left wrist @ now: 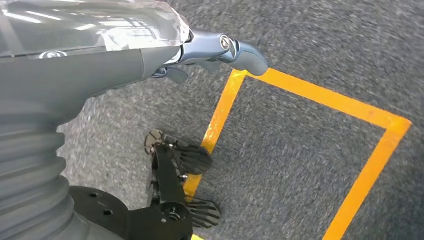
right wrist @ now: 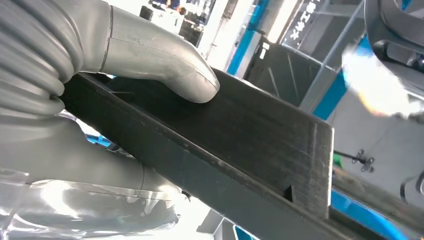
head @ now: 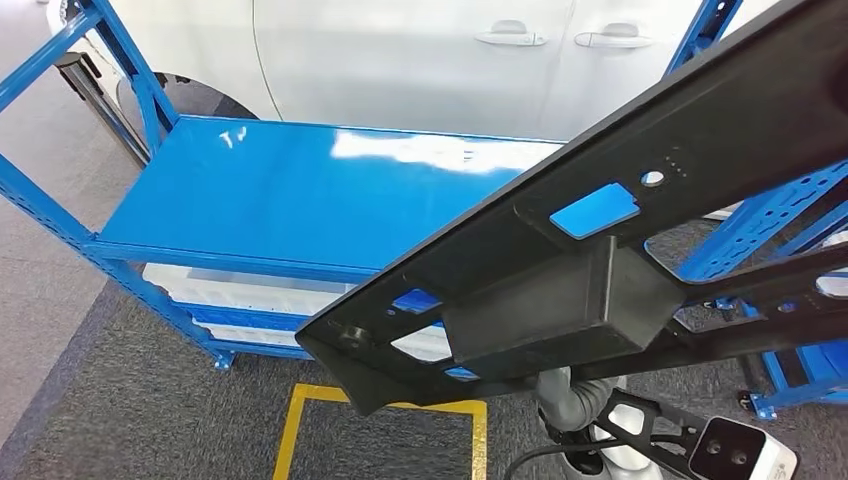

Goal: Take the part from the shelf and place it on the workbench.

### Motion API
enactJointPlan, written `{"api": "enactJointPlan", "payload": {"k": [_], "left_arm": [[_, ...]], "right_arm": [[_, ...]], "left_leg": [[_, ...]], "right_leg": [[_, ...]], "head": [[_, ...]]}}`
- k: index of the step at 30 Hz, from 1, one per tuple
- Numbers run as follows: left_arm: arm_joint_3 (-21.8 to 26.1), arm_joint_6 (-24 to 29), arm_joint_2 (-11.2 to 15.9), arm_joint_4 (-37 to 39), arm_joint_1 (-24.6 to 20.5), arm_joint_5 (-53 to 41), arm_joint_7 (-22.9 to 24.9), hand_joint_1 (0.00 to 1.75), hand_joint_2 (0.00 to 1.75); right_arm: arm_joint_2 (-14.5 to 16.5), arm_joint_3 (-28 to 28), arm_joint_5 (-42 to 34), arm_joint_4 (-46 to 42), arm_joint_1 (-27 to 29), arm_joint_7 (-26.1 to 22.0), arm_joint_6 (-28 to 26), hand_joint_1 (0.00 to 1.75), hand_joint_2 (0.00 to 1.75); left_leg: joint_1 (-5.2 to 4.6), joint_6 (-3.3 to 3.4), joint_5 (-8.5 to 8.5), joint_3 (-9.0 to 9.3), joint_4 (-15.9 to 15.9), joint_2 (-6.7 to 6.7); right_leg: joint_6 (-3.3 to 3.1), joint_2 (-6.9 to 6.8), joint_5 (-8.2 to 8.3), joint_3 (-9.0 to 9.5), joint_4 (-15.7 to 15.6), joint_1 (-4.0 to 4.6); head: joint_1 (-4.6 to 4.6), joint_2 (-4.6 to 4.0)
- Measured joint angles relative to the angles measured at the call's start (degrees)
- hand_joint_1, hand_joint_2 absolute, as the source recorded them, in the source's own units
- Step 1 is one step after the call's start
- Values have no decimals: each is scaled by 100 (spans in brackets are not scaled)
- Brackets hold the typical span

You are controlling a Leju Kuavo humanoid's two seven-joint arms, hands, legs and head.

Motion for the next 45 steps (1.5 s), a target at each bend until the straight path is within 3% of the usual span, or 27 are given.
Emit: {"api": "enactJointPlan", "payload": {"k": [2, 3, 5, 7, 8, 9, 10, 12, 14, 16, 18, 20, 22, 23, 24, 25, 27, 29, 30, 32, 34, 37, 39, 40, 41, 43, 45], "left_arm": [[3, 11, -7, 0, -11, -13, -1, 0, 175], [4, 15, -14, 0, -18, -17, -2, 0, 175], [10, 23, -25, 0, -13, -25, -3, 0, 175], [26, 28, -28, 0, -5, -28, -4, 0, 175], [38, 28, -29, 0, -5, -29, -4, 0, 175], [50, 28, -32, 0, -5, -32, -6, 0, 175], [63, 28, -36, 0, -7, -38, -7, 0, 175], [82, 28, -56, 0, -12, -51, -10, 0, 175], [96, 28, -82, 0, -18, -54, -18, 0, 175], [104, 27, -92, 0, -18, -53, -26, 0, 175], [109, 26, -86, 0, -12, -55, -29, 0, 175], [111, 26, -81, 0, -9, -61, -32, 0, 175], [116, 28, -77, 0, -12, -69, -30, 0, 175], [119, 34, -72, 0, -14, -76, -21, 0, 175], [122, 44, -67, 0, -16, -89, -10, 0, 175], [123, 60, -63, 0, -16, -104, 8, 0, 175], [123, 113, -56, 0, -25, -143, 65, 0, 175], [122, 192, -41, 0, -46, -183, 174, 0, 175], [122, 236, -31, 0, -55, -201, 241, 0, 175], [123, 334, -5, 0, -57, -226, 404, 0, 175], [130, 420, 18, 0, -51, -238, 564, 0, 175], [144, 511, 69, 0, -45, -247, 682, 0, 175], [151, 537, 104, 0, -32, -255, 713, 0, 175], [154, 539, 117, 0, -22, -260, 724, 0, 175], [156, 534, 128, 0, -14, -265, 729, 0, 175], [162, 510, 139, 0, -10, -269, 734, 0, 175], [174, 481, 148, 0, -11, -278, 732, 0, 175]], "right_arm": [[1, -14, 86, -34, 16, 0, -66, 175, 175], [1, -20, 121, -55, 23, 0, -114, 175, 175], [-2, -27, 159, -84, 29, 0, -204, 175, 175], [-5, -28, 168, -90, 30, 0, -262, 175, 175], [-7, -28, 172, -90, 32, 0, -284, 175, 175], [-8, -28, 173, -90, 33, 0, -303, 175, 175], [-9, -28, 174, -90, 33, 0, -322, 175, 175], [-11, -27, 173, -98, 29, -1, -349, 175, 175], [-13, -27, 159, -134, 21, -2, -374, 175, 175], [-16, -27, 134, -165, 15, -2, -393, 175, 175], [-21, -28, 111, -167, 9, -1, -396, 175, 175], [-26, -28, 84, -164, 0, 0, -387, 175, 175], [-32, -30, 64, -153, -3, 0, -378, 175, 175], [-35, -31, 62, -144, -2, 0, -370, 175, 175], [-37, -32, 62, -136, -1, 0, -362, 175, 175], [-37, -33, 63, -131, -1, 0, -352, 175, 175], [-37, -38, 68, -129, -1, 0, -331, 175, 175], [-37, -57, 72, -136, -5, 0, -316, 175, 175], [-37, -70, 73, -139, -7, 0, -311, 175, 175], [-38, -97, 81, -136, -10, 0, -307, 175, 175], [-43, -122, 115, -130, -14, 0, -327, 175, 175], [-63, -137, 185, -126, -18, 0, -415, 175, 175], [-77, -137, 192, -123, -13, 0, -468, 175, 175], [-83, -137, 192, -121, -11, 0, -490, 175, 175], [-88, -137, 191, -120, -11, 0, -508, 175, 175], [-95, -137, 190, -120, -21, 0, -529, 175, 175], [-99, -136, 188, -120, -34, 0, -543, 175, 175]], "left_leg": [[-9, 74, 77, -40, -62, 63], [-5, 123, 130, -81, -81, 98], [1, 217, 247, -206, -90, 169], [-28, 260, 354, -382, -50, 216], [-42, 262, 403, -475, -22, 239], [-57, 263, 448, -567, 9, 257], [-72, 260, 489, -655, 41, 269], [-92, 247, 570, -799, 94, 281], [-86, 204, 658, -887, 120, 285], [-54, 136, 758, -919, 101, 286], [-45, 74, 734, -958, 105, 277], [-39, 13, 322, -1086, 449, 266], [-1, -60, -222, -1260, 1185, 265], [20, -96, -336, -1305, 1520, 266], [40, -128, -312, -1286, 1720, 267], [60, -156, -169, -1177, 1721, 267], [103, -203, 103, -694, 1154, 265], [95, -179, 38, -179, 375, 250], [77, -137, -45, -61, 150, 243], [44, -5, -40, -79, 62, 245], [39, 118, 60, -163, 50, 269], [18, 220, 236, -358, 48, 297], [-10, 225, 336, -493, 60, 299], [-23, 220, 374, -548, 68, 299], [-34, 211, 403, -590, 79, 297], [-55, 181, 444, -651, 116, 296], [-58, 127, 481, -699, 146, 300]], "right_leg": [[80, 30, 70, -35, -31, -14], [108, 7, -16, -79, 30, -14], [128, -96, -503, -246, 502, -18], [137, -157, -1021, -453, 1301, -19], [139, -163, -1103, -493, 1605, -18], [132, -164, -1050, -450, 1739, -15], [110, -165, -900, -303, 1660, -6], [0, -170, -661, 250, 961, 40], [-85, -186, -705, 766, 153, 98], [-94, -194, -738, 905, -153, 141], [-126, -214, -602, 853, -218, 107], [-171, -243, -446, 747, -281, 50], [-180, -253, -324, 582, -260, 42], [-165, -257, -272, 491, -234, 34], [-149, -262, -225, 395, -195, 23], [-127, -265, -184, 296, -147, 8], [-71, -266, -120, 115, -34, -20], [4, -263, -63, -7, 53, -22], [44, -263, -25, -39, 69, -19], [132, -261, 58, -70, 56, -25], [188, -253, -73, -163, 201, -50], [213, -241, -807, -559, 1238, -68], [213, -237, -1056, -654, 1755, -66], [197, -236, -1023, -527, 1689, -63], [167, -236, -905, -278, 1383, -52], [72, -239, -674, 313, 517, -10], [5, -243, -597, 567, 67, 36]], "head": [[1, 0], [1, 0], [2, 0], [2, 0], [2, 0], [2, 0], [1, 0], [1, 0], [1, 0], [3, 0], [5, 0], [3, 0], [3, 0], [3, 0], [3, 0], [3, 0], [2, 0], [2, 0], [2, 0], [3, 0], [3, 0], [3, 0], [3, 0], [3, 0], [3, 0], [3, 0], [3, 0]]}}
